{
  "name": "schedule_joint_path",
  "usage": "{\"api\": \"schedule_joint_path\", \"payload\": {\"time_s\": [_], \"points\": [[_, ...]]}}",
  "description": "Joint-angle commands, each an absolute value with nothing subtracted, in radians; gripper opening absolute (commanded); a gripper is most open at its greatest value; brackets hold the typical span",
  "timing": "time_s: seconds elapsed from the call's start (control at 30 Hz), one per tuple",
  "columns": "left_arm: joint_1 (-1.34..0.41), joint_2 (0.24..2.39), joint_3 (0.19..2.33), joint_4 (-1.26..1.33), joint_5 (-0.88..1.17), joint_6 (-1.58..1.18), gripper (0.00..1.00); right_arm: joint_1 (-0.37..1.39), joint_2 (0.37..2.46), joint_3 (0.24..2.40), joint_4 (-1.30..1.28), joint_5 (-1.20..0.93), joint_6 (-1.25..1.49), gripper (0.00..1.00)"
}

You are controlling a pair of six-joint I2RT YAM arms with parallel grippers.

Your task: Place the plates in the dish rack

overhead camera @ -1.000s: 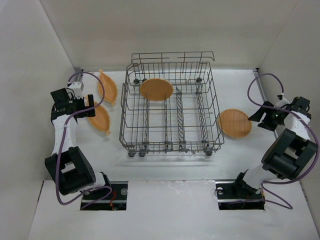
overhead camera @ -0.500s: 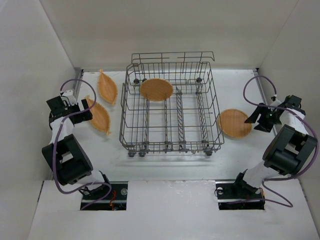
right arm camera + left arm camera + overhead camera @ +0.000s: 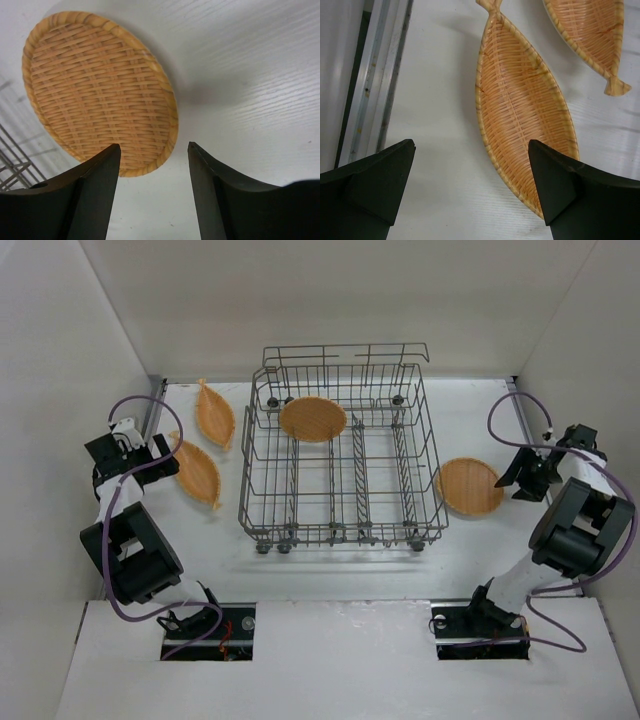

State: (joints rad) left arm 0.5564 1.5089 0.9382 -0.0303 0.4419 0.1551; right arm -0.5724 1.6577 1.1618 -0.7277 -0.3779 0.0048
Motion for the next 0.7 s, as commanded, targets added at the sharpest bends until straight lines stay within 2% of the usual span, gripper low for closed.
{"api": "schedule_joint_path", "payload": {"time_s": [0.0,0.3,0.43,0.47,0.6,0.67], "points": [[0.565,1.488,0.93,0.025,0.476,0.132,1.0,-0.553,1.701,1.213,-0.71,-0.318,0.003,0.62],[0.575,1.486,0.925,0.035,0.477,0.12,1.0,-0.521,1.847,1.308,-0.75,-0.348,-0.074,0.59],[0.576,1.48,0.919,0.048,0.473,0.114,1.0,-0.525,1.884,1.336,-0.77,-0.357,-0.06,0.53],[0.576,1.48,0.919,0.048,0.471,0.114,1.0,-0.509,1.922,1.363,-0.794,-0.362,-0.049,0.43],[0.581,1.477,0.914,0.057,0.468,0.109,1.0,-0.481,1.948,1.373,-0.813,-0.362,-0.046,0.25],[0.581,1.477,0.914,0.061,0.466,0.104,1.0,-0.481,1.953,1.379,-0.819,-0.365,-0.046,0.12]]}}
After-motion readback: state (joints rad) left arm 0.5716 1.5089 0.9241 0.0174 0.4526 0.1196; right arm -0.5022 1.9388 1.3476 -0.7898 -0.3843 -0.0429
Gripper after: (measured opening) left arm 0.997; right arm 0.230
